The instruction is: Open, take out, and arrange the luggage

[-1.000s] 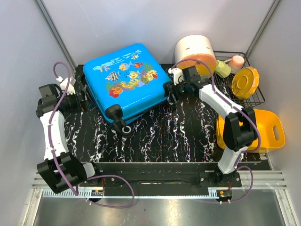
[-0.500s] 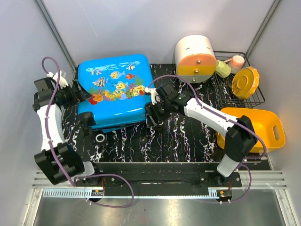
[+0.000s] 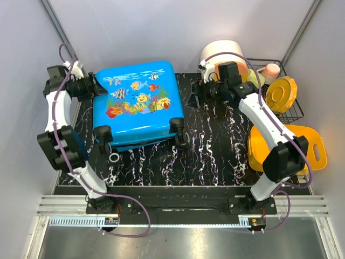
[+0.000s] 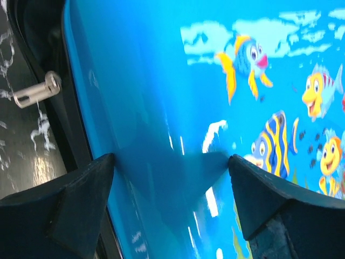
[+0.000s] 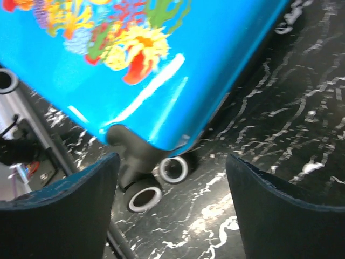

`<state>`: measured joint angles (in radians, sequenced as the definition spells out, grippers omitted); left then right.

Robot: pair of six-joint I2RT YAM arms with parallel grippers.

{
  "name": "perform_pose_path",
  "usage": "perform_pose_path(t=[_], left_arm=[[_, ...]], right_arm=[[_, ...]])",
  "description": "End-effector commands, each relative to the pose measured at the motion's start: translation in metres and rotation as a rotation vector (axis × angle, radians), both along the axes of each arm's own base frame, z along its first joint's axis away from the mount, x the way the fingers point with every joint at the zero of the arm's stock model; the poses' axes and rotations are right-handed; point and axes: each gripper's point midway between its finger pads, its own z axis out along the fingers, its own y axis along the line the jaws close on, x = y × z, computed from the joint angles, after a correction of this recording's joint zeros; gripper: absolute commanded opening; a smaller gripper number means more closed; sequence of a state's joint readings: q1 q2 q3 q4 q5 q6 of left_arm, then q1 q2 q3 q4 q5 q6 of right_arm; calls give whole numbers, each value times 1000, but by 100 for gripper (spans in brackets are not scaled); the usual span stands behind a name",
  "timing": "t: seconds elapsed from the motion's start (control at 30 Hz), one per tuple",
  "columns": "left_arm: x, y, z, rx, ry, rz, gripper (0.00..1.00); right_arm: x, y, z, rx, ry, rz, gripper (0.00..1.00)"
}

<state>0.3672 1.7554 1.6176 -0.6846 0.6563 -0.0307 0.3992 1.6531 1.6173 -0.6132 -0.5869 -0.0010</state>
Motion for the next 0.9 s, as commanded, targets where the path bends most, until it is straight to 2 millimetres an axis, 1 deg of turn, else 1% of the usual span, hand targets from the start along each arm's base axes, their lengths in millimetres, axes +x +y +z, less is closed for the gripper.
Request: perform_pose_path(t=[0.0, 0.03, 0.07, 0.1, 0.13, 0.17, 0.2, 0.23, 0.27, 0.3, 0.33, 0.37, 0.4, 0.43, 0.47, 0.5, 0.53, 0.57, 0.6, 0.67, 0.7, 0.73, 0.77, 0.8, 0.83, 0.87], left_arm=[[13, -47, -53, -62, 124, -209, 85], [20, -49, -49, -52, 108, -226, 84], [23, -52, -51, -51, 109, -249, 83], [23, -63, -67, -54, 145, -301, 82], [30, -66, -61, -34, 127, -325, 81], [32, -74, -65, -26, 137, -355, 79], [29, -89, -80, -25, 178, -413, 78], [36, -94, -74, -12, 159, -433, 77], [38, -100, -77, -11, 166, -446, 77], [42, -108, -81, -15, 166, -459, 78], [53, -109, -71, -3, 131, -459, 79], [60, -108, -65, 9, 110, -449, 80], [71, -104, -62, 23, 92, -422, 82], [85, -98, -38, 48, 24, -402, 87], [93, -93, -25, 66, -13, -383, 90], [101, -82, -6, 106, -51, -330, 93], [107, -77, 24, 131, -124, -307, 95], [108, -73, 42, 143, -163, -286, 99], [100, -72, 77, 174, -230, -271, 99], [82, -75, 98, 199, -253, -267, 99], [55, -85, 136, 207, -321, -283, 99], [37, -90, 115, 193, -256, -300, 99], [18, -101, 115, 207, -256, -332, 99], [-18, -112, 142, 228, -320, -353, 99], [-41, -119, 106, 210, -229, -381, 99], [-62, -127, 99, 226, -218, -407, 99]], right_arm=[[35, -17, -22, -122, -78, -76, 81], [42, -21, -30, -152, -86, -88, 77], [47, -26, -40, -178, -76, -102, 74], [50, -26, -52, -197, -65, -97, 70], [50, -27, -62, -216, -57, -88, 65], [49, -28, -69, -224, -43, -87, 62], [48, -28, -75, -227, -27, -84, 59], [43, -29, -84, -227, 0, -79, 56], [37, -24, -87, -212, 17, -52, 57], [32, -24, -87, -203, 23, -42, 57], [24, -24, -95, -197, 49, -27, 60], [16, -20, -95, -175, 63, 1, 65], [12, -21, -92, -163, 61, 6, 67], [6, -21, -97, -155, 79, 6, 68], [3, -20, -98, -144, 85, 11, 68], [0, -19, -95, -133, 84, 15, 68], [-4, -18, -100, -119, 106, 11, 68], [-10, -13, -100, -94, 122, 30, 68], [-12, -10, -100, -82, 128, 29, 68], [-19, 5, -99, -48, 127, 47, 68], [-22, 10, -94, -33, 110, 54, 69], [-23, 19, -89, -9, 98, 58, 69], [-30, 30, -87, -3, 86, 80, 69], [-33, 37, -84, 5, 79, 92, 69], [-32, 44, -78, 24, 65, 92, 70], [-35, 52, -76, 27, 61, 104, 70]])
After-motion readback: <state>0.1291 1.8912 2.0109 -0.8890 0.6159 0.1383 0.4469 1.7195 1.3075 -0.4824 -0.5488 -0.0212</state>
